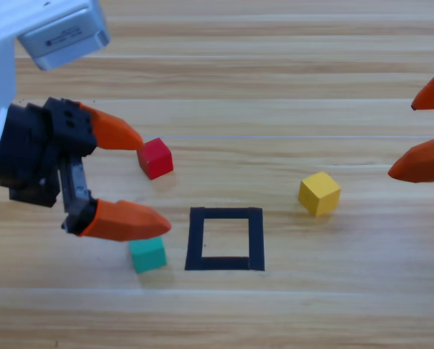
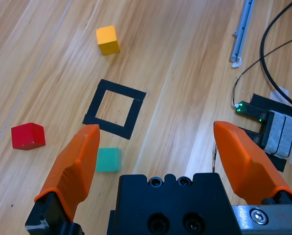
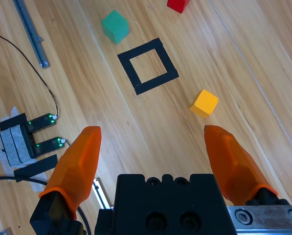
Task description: Stack the blocks in the rectangular block: red at the bottom, yellow in the middle, green on top
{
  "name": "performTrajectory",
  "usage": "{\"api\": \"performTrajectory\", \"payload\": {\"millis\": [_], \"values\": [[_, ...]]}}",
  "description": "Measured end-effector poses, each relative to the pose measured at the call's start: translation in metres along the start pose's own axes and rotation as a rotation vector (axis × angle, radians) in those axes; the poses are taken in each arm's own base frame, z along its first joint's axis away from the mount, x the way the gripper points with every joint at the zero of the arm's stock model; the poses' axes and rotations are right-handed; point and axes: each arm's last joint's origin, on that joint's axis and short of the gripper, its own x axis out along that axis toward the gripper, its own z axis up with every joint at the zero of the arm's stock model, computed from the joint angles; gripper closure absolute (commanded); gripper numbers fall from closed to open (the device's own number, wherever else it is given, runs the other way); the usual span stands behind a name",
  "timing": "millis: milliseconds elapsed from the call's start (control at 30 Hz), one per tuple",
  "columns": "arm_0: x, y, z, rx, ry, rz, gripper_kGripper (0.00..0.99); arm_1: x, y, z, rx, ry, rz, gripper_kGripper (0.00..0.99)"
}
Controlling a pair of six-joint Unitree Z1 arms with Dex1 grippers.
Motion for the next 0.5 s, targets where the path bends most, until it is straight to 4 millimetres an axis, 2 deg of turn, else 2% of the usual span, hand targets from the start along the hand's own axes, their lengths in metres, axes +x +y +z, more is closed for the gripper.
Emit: {"api": "performTrajectory", "payload": {"millis": [333,500], "values": [[0.0,0.0005,-0.0001,-0.012,0.002,0.01,0.0,0.0006,0.0001,-0.0008,0.002,0.003,0.001,0.06],[-0.0002,0.0044,-0.0009,-0.082,0.015,0.09,0.0,0.0019,-0.0027,-0.0037,0.101,0.025,-0.065,0.06]]}}
